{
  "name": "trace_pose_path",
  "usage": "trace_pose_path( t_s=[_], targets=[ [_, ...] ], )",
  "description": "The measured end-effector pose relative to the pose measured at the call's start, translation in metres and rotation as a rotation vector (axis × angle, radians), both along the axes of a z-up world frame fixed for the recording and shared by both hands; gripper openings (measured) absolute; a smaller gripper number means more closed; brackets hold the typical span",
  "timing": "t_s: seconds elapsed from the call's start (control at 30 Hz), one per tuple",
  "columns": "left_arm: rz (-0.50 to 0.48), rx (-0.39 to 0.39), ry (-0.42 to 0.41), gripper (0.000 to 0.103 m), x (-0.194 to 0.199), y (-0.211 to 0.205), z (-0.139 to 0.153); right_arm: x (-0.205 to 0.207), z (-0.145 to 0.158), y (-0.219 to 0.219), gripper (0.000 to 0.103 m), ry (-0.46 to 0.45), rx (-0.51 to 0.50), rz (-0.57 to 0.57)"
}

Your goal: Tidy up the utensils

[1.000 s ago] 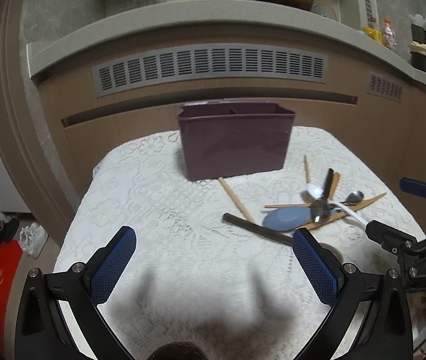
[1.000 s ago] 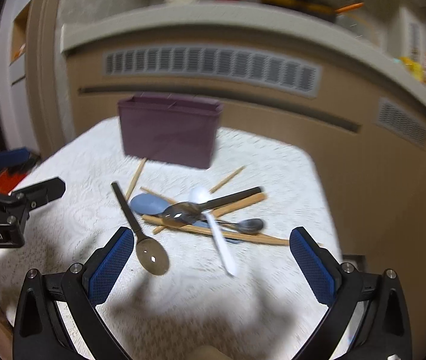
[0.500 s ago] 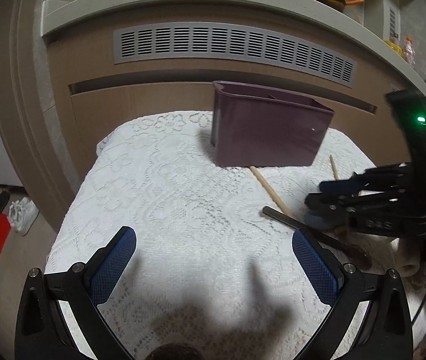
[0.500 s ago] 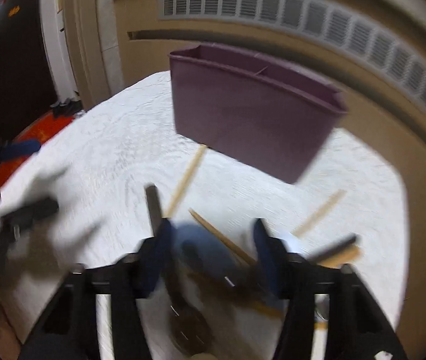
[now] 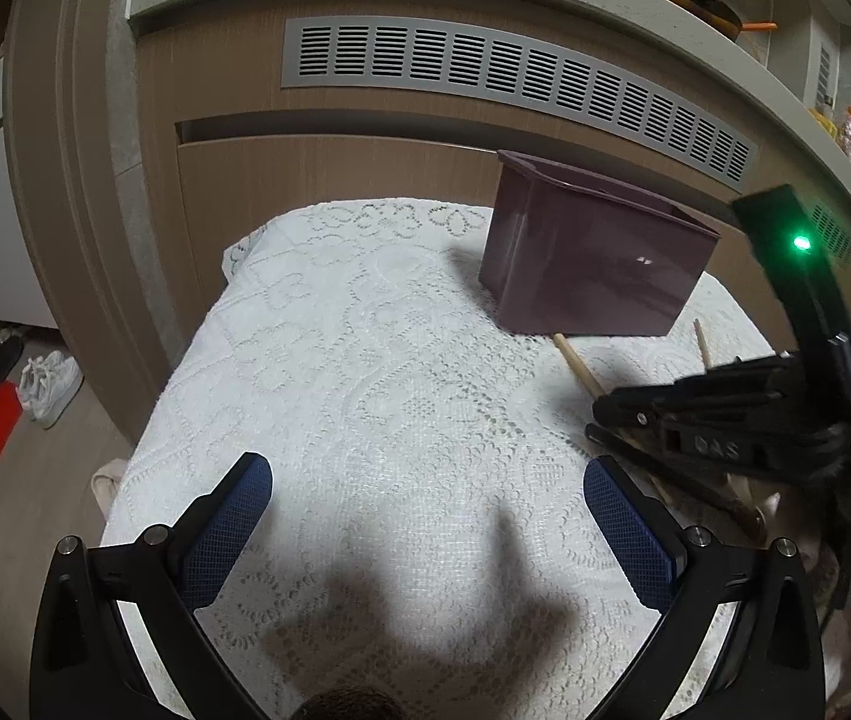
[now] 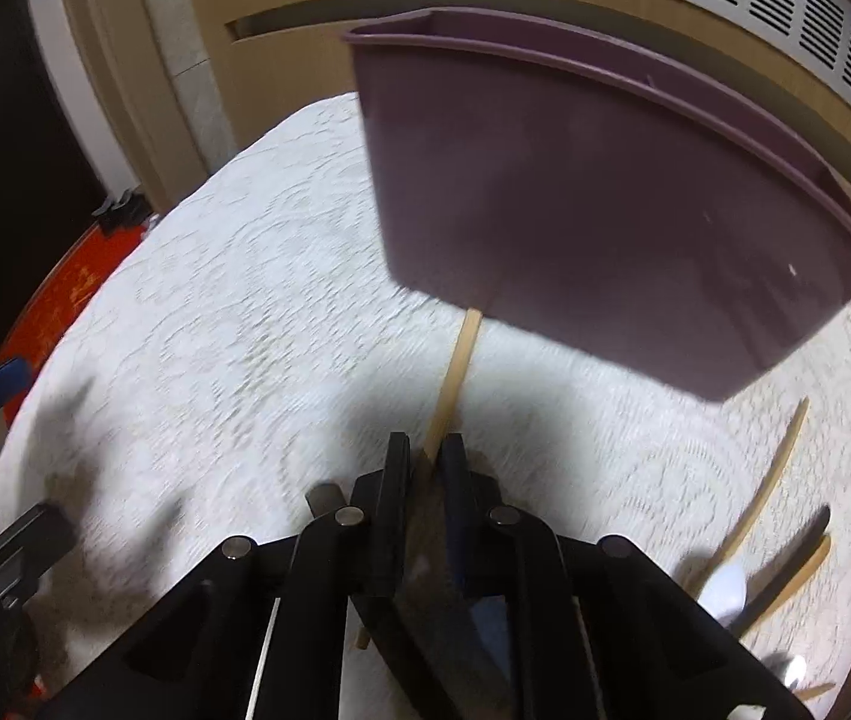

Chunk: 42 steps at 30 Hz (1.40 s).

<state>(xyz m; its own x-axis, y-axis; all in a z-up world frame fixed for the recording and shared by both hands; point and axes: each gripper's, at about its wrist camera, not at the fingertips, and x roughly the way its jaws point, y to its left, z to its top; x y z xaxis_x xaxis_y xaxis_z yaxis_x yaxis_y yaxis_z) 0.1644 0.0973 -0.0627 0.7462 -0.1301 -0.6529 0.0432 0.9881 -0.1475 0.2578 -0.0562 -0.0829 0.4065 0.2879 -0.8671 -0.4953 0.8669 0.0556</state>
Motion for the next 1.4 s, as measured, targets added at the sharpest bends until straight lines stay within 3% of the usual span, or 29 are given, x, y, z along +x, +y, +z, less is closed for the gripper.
trace_pose_path(
  t_s=[0.37,0.53,0.63,0.8,1.0,1.1,1.17,1.23,1.3,1.4],
  targets=[
    [-0.103,-0.048,0.053,0.103,0.007,-0.033,0.002,-0.093,0.013,-0.033,0.011,0.087,0.128,0.073],
    [-0.128,0.080,0.046,0.103,0.034,-0.070,0.005,-0.118,0.011,-0.042,0.012,0.036,0.133,0.094],
    [-0.131,0.079,0.044,0.103,0.036,-0.074,0.009,-0.125,0.023,-0.053,0.016,-0.023,0.137,0.089],
    [-0.157,0.049,0.067,0.103,0.030,-0.078,0.006,-0.101,0.047,-0.087,0.045,-0.136,0.139,-0.027],
    [-0.152,0.070,0.095,0.103,0.037,-0.082,-0.003,-0.063,0.044,-0.118,0.045,-0.128,0.178,-0.201],
    [-0.156,0.060,0.119,0.102,0.035,-0.079,-0.002,-0.068,0.036,-0.114,0.045,-0.103,0.191,-0.177],
    [-0.178,0.015,0.151,0.098,0.026,-0.081,-0.002,-0.074,0.031,-0.108,0.045,-0.102,0.165,-0.143],
    [-0.215,-0.023,0.203,0.070,0.019,-0.089,-0.009,-0.077,0.023,-0.110,0.045,-0.127,0.124,-0.130],
    [-0.233,-0.040,0.253,0.055,0.018,-0.098,-0.016,-0.075,0.022,-0.112,0.045,-0.137,0.121,-0.143],
    [-0.217,0.006,0.280,0.046,0.018,-0.110,-0.027,-0.077,0.022,-0.117,0.045,-0.138,0.142,-0.162]
  ],
)
